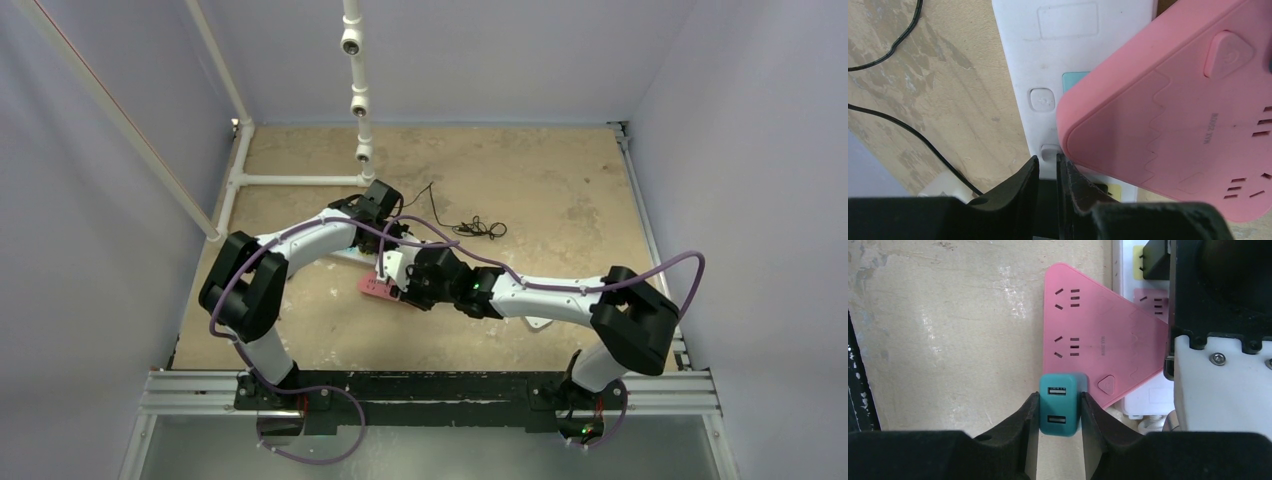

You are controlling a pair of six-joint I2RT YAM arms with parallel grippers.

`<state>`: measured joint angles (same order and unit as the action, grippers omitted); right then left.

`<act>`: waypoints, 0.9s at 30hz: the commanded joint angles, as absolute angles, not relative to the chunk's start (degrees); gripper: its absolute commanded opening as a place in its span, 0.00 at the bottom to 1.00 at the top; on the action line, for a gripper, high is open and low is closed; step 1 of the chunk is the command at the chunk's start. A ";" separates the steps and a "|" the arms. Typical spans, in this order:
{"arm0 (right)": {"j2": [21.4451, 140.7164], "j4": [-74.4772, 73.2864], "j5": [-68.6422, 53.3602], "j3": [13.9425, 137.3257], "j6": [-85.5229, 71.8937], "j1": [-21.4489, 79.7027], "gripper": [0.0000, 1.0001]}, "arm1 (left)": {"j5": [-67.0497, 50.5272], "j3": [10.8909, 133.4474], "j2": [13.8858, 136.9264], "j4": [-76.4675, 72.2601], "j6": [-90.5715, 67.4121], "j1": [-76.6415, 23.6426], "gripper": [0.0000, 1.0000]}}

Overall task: Insert the plug
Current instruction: Press the plug into the socket, then move the plug to the center of the board.

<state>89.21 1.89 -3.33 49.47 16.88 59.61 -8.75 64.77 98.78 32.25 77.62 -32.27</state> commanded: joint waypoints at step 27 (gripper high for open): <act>58.32 -48.74 29.97 52.89 -55.76 46.81 0.99 | -20.41 81.99 100.73 41.05 45.82 -30.04 0.98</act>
<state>60.27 -29.91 21.04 52.27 -25.08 51.20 -19.03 76.49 102.45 41.41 51.33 -31.05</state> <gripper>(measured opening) 0.987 0.885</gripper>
